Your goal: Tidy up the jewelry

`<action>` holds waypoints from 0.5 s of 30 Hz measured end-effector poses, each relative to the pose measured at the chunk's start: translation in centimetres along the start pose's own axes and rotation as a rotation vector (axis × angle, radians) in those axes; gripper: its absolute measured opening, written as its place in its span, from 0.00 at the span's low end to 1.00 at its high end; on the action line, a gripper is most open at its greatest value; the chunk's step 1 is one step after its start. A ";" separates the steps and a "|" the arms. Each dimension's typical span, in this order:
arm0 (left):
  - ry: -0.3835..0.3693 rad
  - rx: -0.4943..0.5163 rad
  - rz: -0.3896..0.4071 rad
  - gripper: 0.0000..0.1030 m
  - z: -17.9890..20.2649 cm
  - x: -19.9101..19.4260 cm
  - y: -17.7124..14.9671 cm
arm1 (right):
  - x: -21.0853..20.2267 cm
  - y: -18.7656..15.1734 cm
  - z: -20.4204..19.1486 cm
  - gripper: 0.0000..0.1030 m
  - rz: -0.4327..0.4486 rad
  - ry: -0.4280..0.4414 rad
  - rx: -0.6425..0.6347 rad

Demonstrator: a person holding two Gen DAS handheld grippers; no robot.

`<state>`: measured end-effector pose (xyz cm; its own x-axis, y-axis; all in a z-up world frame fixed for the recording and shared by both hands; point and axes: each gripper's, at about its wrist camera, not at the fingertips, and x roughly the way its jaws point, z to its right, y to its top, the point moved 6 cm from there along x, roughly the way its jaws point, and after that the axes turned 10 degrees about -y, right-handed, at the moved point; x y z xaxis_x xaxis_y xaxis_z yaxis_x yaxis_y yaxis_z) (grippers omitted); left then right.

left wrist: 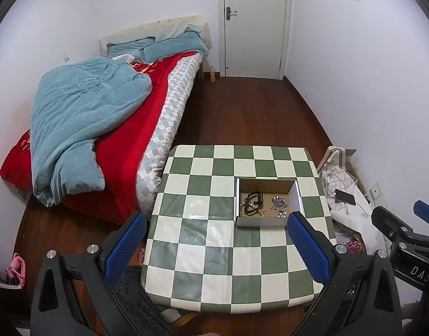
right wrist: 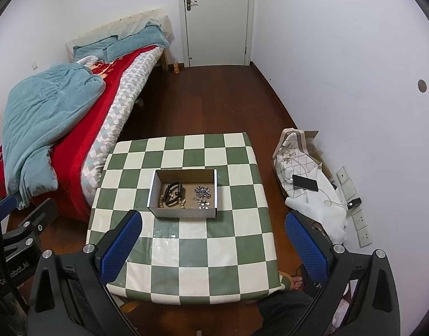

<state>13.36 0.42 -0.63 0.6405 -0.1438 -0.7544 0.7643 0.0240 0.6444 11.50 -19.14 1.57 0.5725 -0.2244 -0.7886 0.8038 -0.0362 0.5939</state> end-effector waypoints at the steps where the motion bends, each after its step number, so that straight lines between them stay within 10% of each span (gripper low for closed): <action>1: 0.000 0.000 0.001 1.00 0.0 -0.1 0.0 | 0.0 0.0 0.0 1.00 -0.001 0.000 0.000; 15: 0.002 -0.001 0.009 1.00 0.1 -0.5 0.2 | -0.7 0.6 -0.1 1.00 0.007 -0.001 -0.009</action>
<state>13.18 0.38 -0.06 0.6474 -0.1420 -0.7488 0.7587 0.0264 0.6510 11.62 -18.89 2.43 0.5778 -0.2251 -0.7845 0.8014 -0.0255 0.5976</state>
